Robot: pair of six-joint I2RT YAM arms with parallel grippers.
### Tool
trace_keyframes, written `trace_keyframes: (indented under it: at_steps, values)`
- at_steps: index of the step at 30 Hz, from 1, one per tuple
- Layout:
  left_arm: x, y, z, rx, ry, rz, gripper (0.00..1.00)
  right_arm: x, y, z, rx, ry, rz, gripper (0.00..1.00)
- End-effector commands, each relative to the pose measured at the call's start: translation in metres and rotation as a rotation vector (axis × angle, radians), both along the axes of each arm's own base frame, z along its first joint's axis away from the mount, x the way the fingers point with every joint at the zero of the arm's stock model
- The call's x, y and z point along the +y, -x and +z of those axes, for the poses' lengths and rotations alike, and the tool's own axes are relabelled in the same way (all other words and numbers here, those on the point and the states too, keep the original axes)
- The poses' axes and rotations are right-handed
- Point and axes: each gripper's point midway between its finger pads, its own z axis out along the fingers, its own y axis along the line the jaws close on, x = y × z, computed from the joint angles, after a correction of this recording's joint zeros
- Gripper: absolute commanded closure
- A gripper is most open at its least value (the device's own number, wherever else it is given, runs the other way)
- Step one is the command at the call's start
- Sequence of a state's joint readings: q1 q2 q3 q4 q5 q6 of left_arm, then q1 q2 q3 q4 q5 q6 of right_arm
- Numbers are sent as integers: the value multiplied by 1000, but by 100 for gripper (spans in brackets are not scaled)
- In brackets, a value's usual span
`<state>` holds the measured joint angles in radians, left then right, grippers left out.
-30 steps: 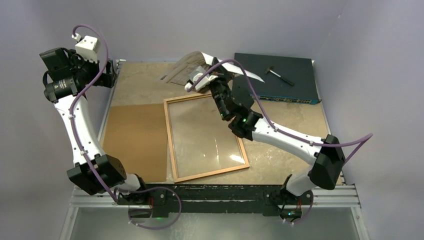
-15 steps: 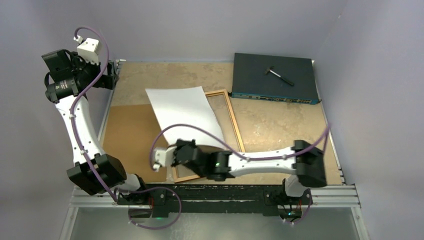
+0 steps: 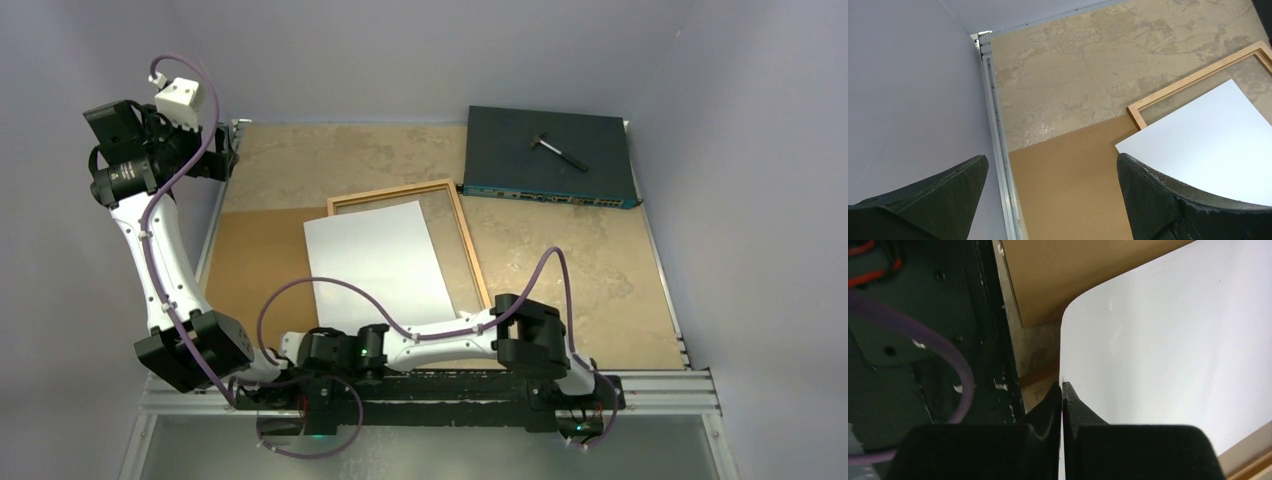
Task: Put the photo into the frame
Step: Turn over the photo from the photo frame.
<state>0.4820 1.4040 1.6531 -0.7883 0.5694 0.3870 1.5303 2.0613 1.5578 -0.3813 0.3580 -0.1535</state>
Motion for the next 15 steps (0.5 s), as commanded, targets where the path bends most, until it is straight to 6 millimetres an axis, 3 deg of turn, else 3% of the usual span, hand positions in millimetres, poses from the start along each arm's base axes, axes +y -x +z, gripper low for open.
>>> trace_keyframes:
  at_steps: [1, 8, 15]
  values:
    - [-7, 6, 10, -30, -29, -30, 0, 3, 10, 9, 123, -61, -181, 100]
    - [-8, 7, 7, -26, -29, -39, 0, -26, -18, 27, 44, -124, -334, 100]
    - [-9, 7, 5, -25, -19, -39, 0, -45, -44, 26, 5, -115, -397, 100]
